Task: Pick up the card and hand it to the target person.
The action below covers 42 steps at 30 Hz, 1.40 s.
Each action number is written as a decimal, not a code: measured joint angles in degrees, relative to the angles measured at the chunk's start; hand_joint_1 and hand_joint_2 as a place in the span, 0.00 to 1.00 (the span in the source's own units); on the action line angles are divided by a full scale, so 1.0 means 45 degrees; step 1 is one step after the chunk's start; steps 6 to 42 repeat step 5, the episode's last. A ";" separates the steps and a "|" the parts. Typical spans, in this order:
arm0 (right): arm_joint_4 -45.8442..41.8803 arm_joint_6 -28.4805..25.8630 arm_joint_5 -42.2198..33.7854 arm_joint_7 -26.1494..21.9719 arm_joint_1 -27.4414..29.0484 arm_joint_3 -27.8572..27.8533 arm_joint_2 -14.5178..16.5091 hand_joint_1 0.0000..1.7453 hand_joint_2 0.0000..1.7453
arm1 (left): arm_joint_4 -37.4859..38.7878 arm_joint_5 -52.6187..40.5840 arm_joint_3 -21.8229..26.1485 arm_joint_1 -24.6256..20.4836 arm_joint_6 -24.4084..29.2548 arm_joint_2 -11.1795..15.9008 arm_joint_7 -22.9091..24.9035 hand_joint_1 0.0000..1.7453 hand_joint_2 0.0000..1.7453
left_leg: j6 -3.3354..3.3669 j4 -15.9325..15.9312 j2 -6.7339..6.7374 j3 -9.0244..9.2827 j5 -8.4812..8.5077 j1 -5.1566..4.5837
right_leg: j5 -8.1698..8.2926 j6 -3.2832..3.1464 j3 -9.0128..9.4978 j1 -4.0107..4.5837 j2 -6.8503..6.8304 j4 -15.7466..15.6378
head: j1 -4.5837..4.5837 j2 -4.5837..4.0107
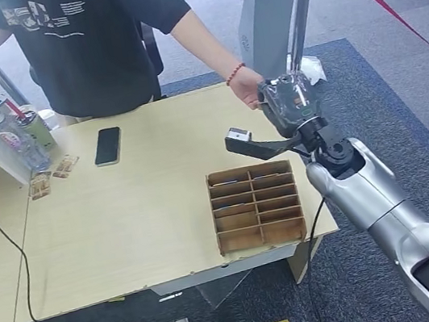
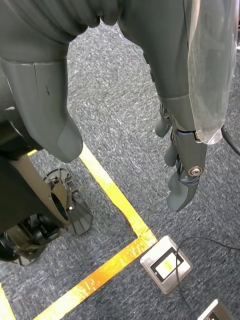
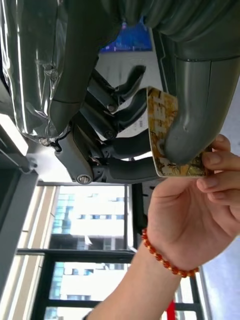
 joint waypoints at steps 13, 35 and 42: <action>0.0445 0.1113 -0.1342 -0.0800 -0.0173 0.0276 0.0081 0.00 1.00 | 0.0005 0.0021 -0.0022 -0.0013 -0.0007 0.0006 0.0000 0.00 1.00 | 0.0000 0.0004 0.0000 0.0001 0.0000 0.0000 | 0.0000 0.0000 -0.0001 0.0000 0.0001 0.0000 | 0.0000 0.0000; 0.0445 0.1113 -0.1342 -0.0800 -0.0173 0.0276 0.0081 0.00 1.00 | 0.0005 0.0021 -0.0022 -0.0013 -0.0007 0.0006 0.0000 0.00 1.00 | 0.0000 0.0004 0.0000 0.0001 0.0000 0.0000 | 0.0000 0.0000 -0.0001 0.0000 0.0001 0.0000 | 0.0000 0.0000; 0.0445 0.1113 -0.1342 -0.0800 -0.0173 0.0276 0.0081 0.00 1.00 | 0.0005 0.0021 -0.0022 -0.0013 -0.0007 0.0006 0.0000 0.00 1.00 | 0.0000 0.0004 0.0000 0.0001 0.0000 0.0000 | 0.0000 0.0000 -0.0001 0.0000 0.0001 0.0000 | 0.0000 0.0000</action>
